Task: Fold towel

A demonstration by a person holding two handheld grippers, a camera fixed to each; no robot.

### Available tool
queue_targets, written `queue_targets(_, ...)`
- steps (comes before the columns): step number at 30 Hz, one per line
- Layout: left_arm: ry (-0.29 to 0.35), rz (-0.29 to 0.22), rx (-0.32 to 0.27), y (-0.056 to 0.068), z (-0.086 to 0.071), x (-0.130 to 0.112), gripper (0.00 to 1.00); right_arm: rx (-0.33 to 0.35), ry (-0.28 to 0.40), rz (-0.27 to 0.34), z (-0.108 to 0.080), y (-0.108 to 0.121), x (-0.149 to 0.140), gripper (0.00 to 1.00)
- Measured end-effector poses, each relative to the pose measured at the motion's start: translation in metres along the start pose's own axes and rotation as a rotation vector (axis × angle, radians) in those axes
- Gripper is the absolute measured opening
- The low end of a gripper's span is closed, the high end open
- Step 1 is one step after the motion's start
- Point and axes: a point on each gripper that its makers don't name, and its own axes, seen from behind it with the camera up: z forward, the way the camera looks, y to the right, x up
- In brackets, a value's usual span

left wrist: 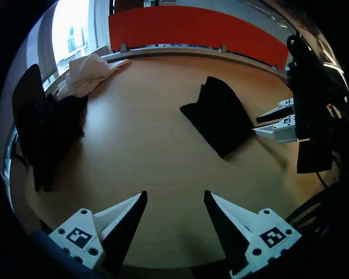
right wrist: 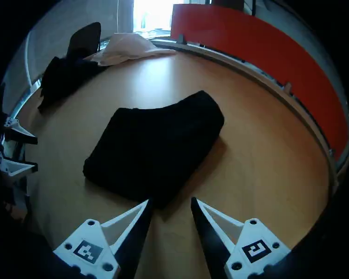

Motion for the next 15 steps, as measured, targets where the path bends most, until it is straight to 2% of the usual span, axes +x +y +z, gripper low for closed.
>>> queue_targets(12,0.001,-0.001,0.002,-0.0019,0.0004,0.0009,0.90,0.027,0.005,0.002,0.0051,-0.0092,0.0091,0.61)
queue_targets(15,0.001,0.000,0.001,-0.0016,0.0009,0.0012,0.90,0.030,0.004,0.003,0.0059,-0.0093,0.0085,0.54)
